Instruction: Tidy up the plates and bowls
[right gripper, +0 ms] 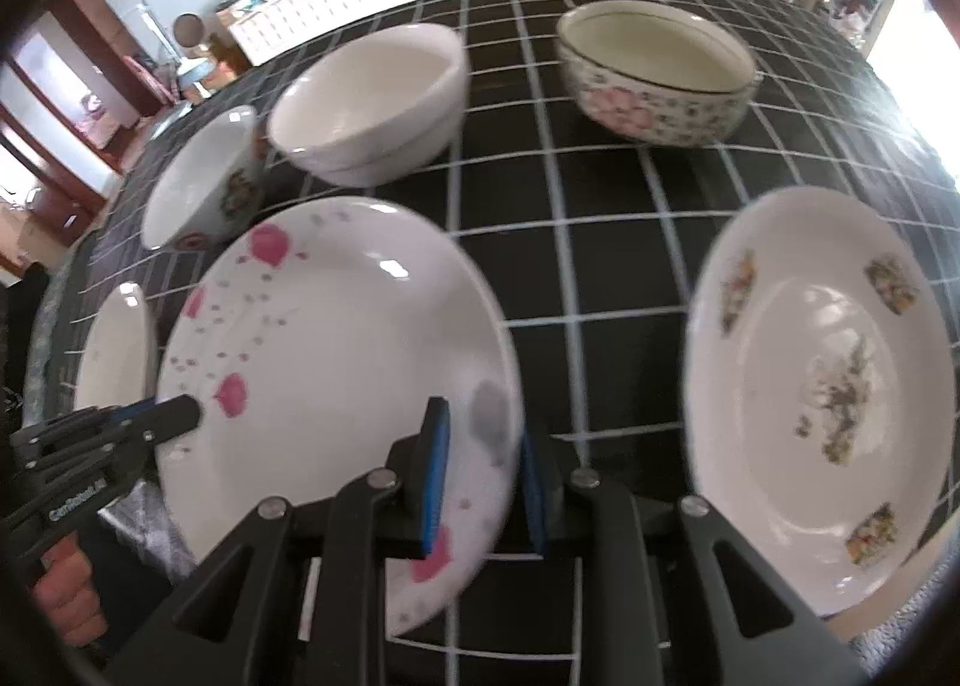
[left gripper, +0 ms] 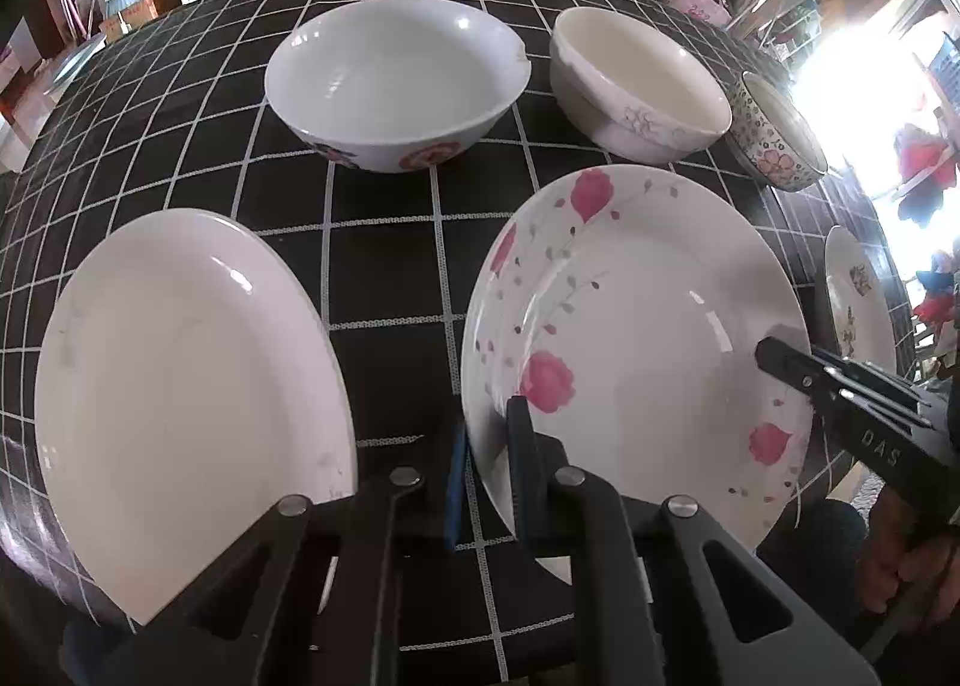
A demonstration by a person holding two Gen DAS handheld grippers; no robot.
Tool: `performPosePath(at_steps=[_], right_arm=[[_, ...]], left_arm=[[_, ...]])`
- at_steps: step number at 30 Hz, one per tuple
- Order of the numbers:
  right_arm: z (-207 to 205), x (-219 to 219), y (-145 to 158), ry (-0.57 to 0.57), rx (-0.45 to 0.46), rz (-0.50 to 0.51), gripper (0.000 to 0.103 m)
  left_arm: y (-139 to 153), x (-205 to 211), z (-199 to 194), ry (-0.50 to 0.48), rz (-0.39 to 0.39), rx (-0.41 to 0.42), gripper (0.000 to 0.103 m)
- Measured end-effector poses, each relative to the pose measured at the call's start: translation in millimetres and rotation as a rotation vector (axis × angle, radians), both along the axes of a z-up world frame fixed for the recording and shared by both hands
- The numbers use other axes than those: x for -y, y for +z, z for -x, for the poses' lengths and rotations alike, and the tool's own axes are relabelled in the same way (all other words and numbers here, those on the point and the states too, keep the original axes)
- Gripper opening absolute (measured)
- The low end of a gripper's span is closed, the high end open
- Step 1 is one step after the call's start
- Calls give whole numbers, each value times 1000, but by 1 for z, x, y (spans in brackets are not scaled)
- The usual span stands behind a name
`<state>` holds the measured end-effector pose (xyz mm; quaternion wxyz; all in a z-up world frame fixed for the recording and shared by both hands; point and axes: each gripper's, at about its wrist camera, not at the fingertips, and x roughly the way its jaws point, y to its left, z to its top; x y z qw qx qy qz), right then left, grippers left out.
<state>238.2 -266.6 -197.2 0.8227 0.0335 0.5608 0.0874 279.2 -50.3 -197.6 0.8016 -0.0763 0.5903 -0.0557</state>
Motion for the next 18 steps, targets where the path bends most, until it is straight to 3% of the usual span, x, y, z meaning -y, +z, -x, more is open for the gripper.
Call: performPosePath(at_steps=[3,10,14,18], right_arm=[[4,2,0,-12,4,18,27],[18,2,-1,-24,-17,-3,27],[31,-10,2,-11,-15,38,27],[43,-15,10,-17,-7,16,27]], left_arm=[[1,3,4,-21,-27,5,11],[1,-2,17,5,5,-15,11],[4,-2,35,18,-25,-8,11],[6,-10,54,41,-19,-1,11]])
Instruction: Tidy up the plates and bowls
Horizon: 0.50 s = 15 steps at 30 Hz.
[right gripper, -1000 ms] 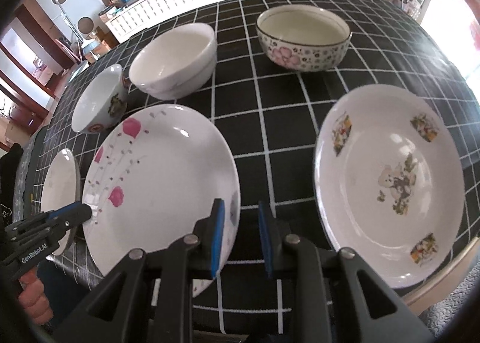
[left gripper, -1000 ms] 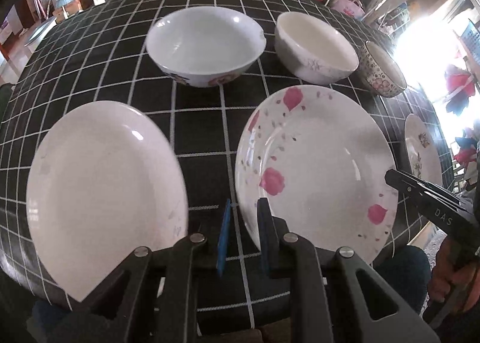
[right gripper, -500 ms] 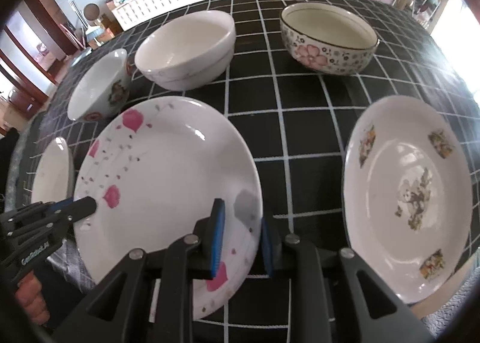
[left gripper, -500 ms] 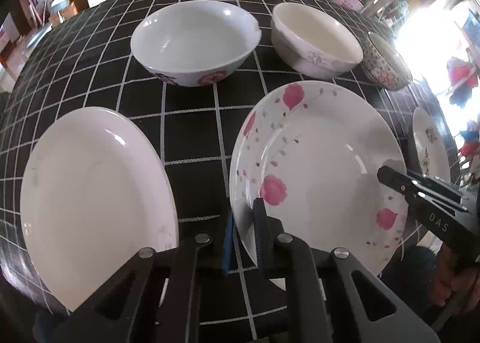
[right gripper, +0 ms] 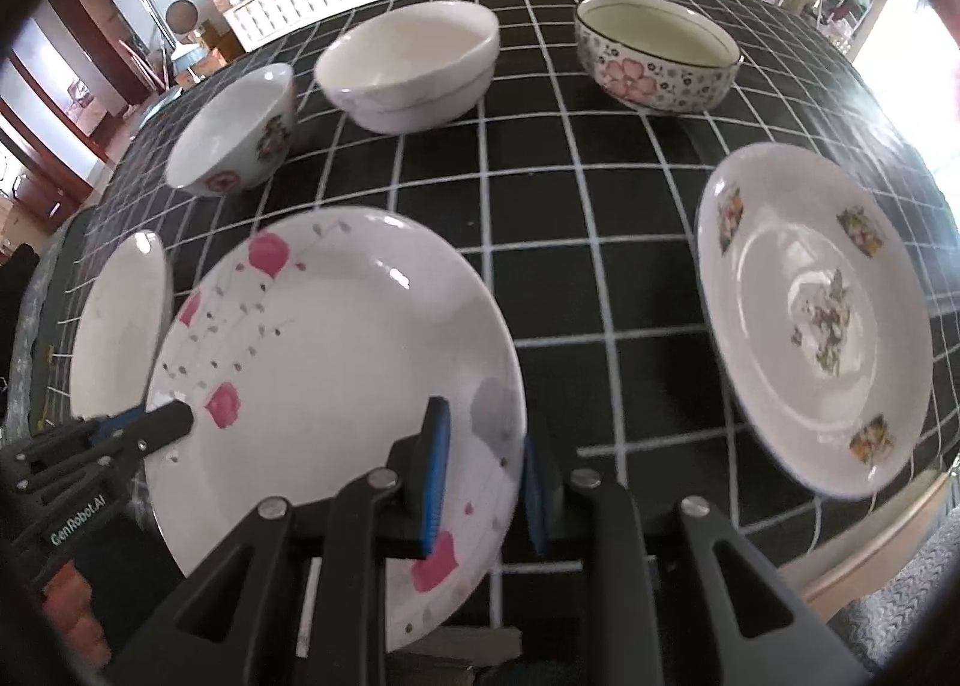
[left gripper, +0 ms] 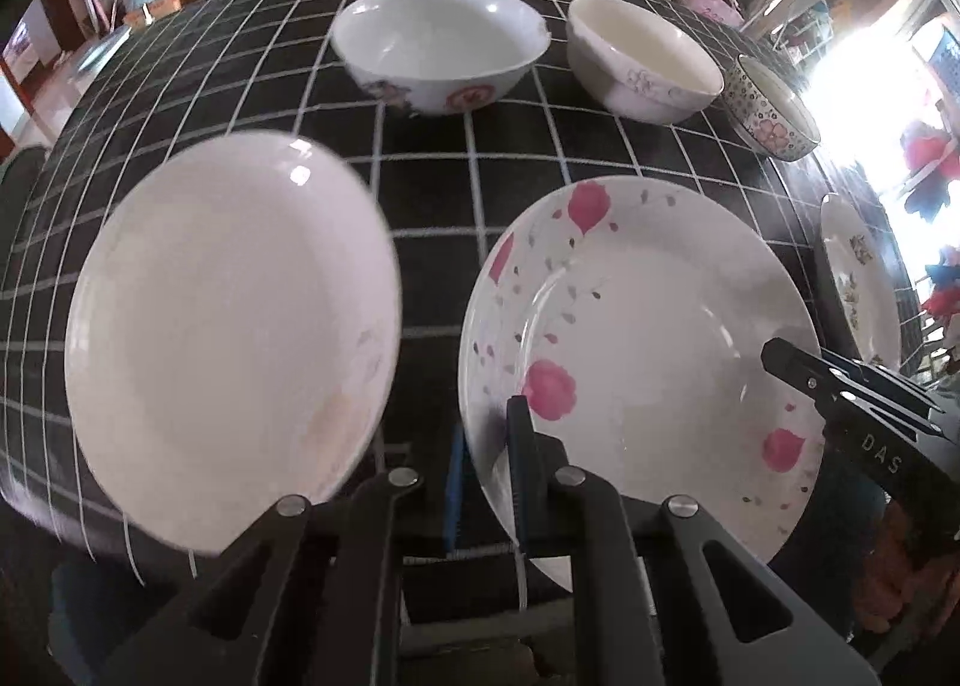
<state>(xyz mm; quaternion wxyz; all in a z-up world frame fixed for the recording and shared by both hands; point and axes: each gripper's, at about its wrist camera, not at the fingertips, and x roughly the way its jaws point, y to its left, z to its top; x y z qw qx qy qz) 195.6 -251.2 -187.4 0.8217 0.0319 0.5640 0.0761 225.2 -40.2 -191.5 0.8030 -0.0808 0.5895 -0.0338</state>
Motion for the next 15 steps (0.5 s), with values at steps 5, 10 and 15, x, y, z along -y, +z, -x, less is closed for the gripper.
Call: performPosePath(at_steps=[5,10,15], right_arm=[[13,-11,14,10,25,0,27],[21,-23,24,14,42,-6,27],[20,-43,31,26,57,-12,27]], left_arm=[[8,-12,15,4,30,12,11],[29,-25,26,13,35,61,11],[48,-42,32,24,32,101,11]])
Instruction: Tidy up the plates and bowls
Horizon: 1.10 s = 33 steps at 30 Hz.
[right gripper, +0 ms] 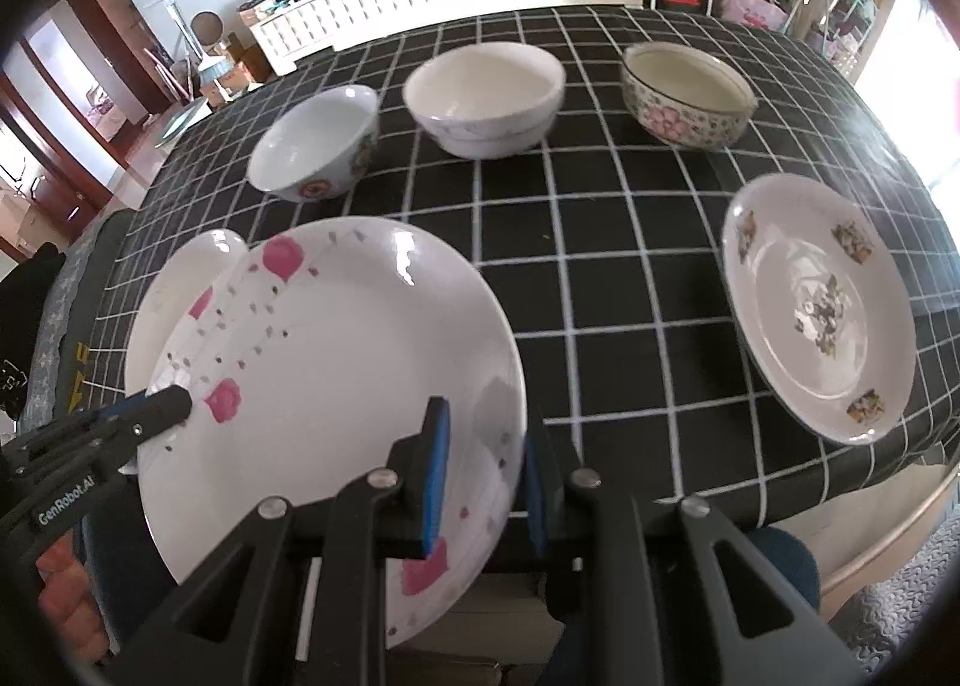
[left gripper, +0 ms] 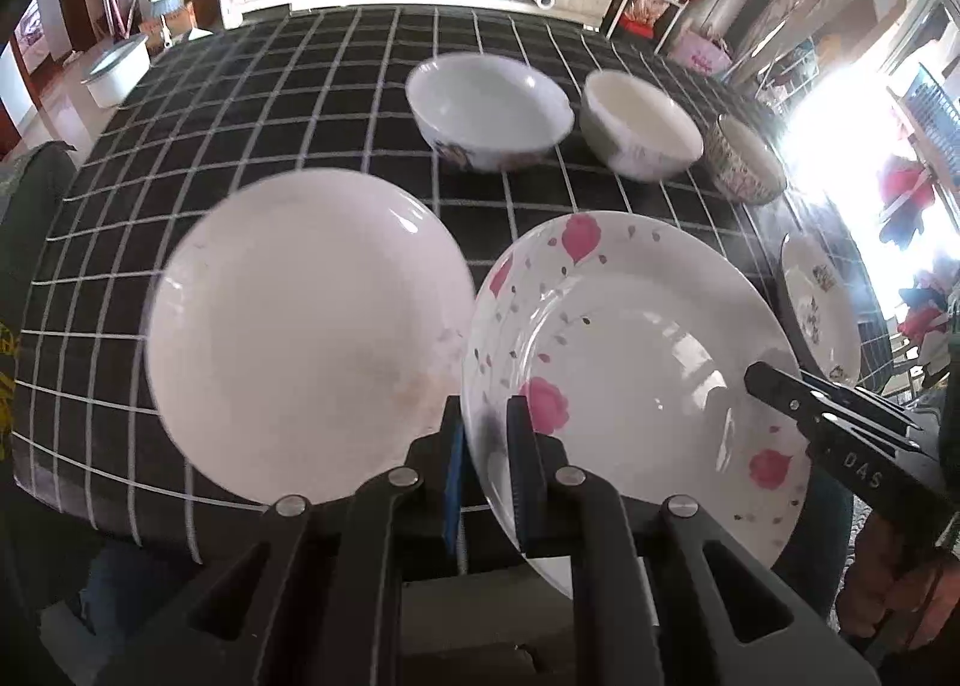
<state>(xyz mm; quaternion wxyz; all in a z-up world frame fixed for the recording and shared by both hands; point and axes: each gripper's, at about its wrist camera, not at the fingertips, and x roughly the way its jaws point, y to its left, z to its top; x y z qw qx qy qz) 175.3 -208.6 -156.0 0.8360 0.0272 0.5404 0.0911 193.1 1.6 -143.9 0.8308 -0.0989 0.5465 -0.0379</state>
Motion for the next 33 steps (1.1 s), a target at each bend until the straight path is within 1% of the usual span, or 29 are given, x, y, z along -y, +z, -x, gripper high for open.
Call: performPosePath(at_steps=[2,5,10,15,18,26,29,33], right_arm=[[-1,-11,2,16,8,-1,27],[-3,-31,2,46,11,1,27],[-10,-66,-6,104,0,11,27],[-17,-99,-14,152,-18,25,27],[-22,-114,-17,177,-24,31,27],[-32,-144,-28,213,-39,73,27],[-36,-150,-32,216,-46,82,27],[-40,-157,-37,227,-55,91,27]], left_arm=[[6,-11,2,12,-6,11,11],[6,-28,5,40,-19,11,11],[1,-62,12,103,-12,-3,11],[-1,-89,21,156,-34,-14,11],[-4,-106,23,180,-30,-17,11],[-12,-129,22,222,-42,-34,11],[-12,-132,21,223,-55,-29,11],[-19,-139,13,229,-54,-40,11]])
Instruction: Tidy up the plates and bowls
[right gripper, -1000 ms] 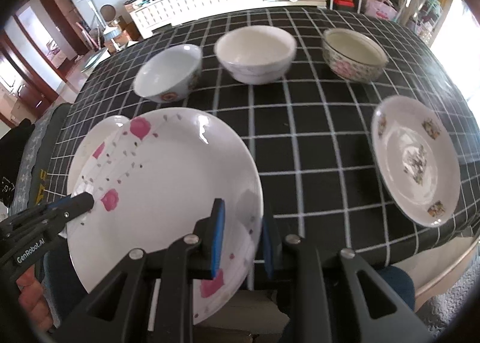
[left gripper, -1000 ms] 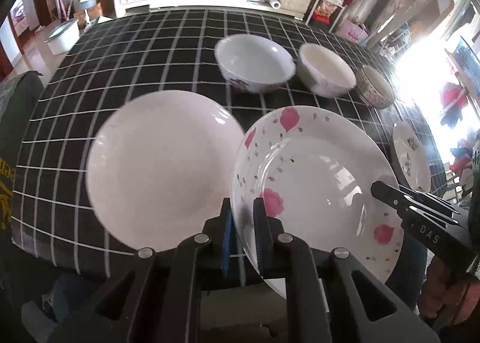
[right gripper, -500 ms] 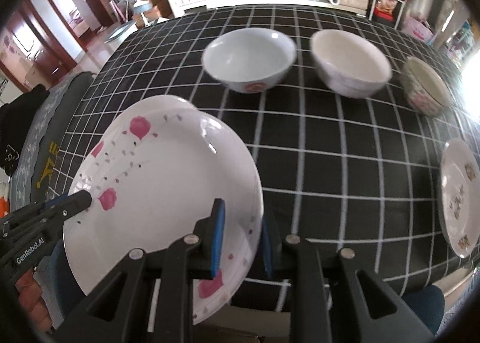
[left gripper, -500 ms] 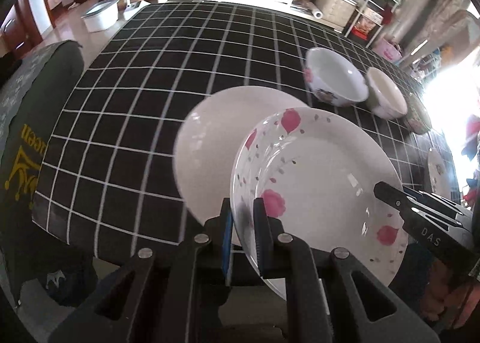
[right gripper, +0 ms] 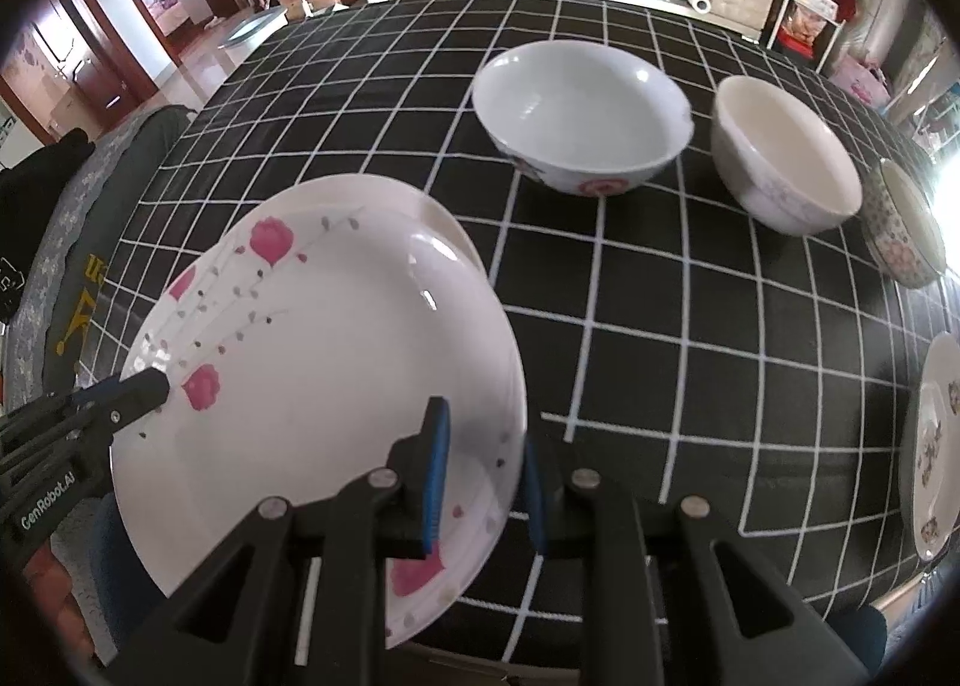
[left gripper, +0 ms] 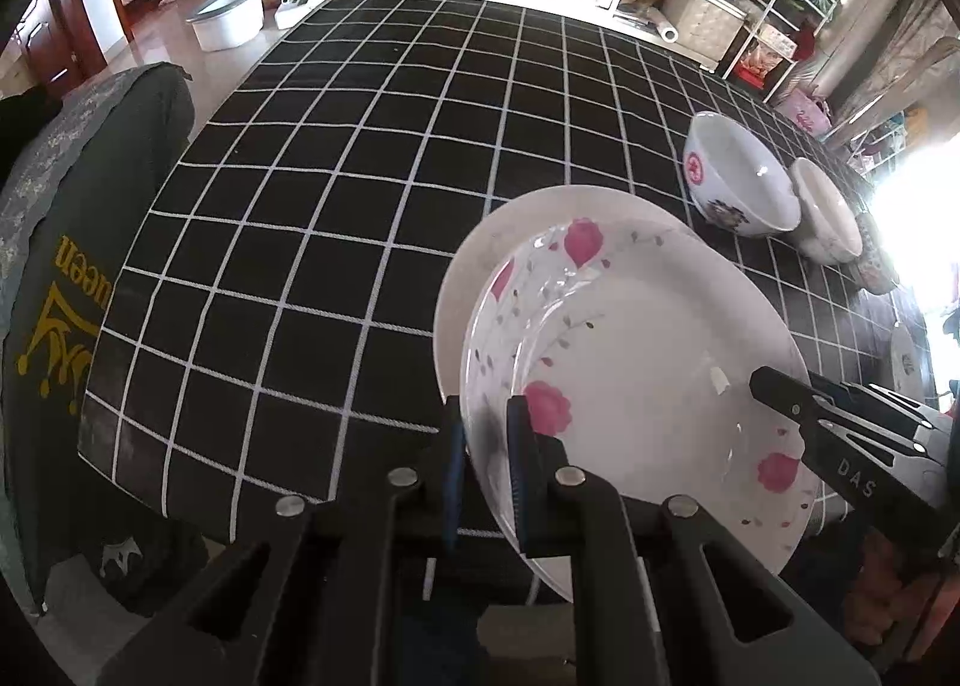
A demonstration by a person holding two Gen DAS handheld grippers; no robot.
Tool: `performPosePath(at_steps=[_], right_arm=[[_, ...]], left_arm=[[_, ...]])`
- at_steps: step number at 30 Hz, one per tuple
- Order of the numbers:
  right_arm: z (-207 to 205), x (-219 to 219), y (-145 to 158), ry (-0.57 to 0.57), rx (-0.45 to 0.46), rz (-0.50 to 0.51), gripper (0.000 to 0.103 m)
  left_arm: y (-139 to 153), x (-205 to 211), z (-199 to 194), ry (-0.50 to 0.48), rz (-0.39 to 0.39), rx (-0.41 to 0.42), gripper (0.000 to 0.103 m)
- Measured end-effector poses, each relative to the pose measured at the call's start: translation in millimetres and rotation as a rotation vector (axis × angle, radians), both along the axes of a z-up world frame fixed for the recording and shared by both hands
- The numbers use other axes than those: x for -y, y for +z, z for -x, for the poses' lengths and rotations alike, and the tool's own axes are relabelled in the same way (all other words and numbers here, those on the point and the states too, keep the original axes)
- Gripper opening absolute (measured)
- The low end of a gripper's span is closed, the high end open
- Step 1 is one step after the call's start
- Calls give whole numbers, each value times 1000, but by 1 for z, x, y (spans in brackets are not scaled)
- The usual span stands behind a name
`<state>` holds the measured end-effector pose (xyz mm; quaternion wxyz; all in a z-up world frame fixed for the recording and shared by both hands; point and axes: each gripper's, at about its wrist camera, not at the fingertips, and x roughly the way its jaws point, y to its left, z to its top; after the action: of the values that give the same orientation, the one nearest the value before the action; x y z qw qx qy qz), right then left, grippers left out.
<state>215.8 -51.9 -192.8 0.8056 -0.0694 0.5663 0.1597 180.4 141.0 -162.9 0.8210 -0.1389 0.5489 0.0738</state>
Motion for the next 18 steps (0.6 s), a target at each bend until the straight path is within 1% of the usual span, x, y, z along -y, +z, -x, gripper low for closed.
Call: performPosePath(at_steps=[18], right_arm=[[-16,-10,-12,13,-12,11,27]], left_arm=[[-15,-16,-28,5,-4,-7,11]])
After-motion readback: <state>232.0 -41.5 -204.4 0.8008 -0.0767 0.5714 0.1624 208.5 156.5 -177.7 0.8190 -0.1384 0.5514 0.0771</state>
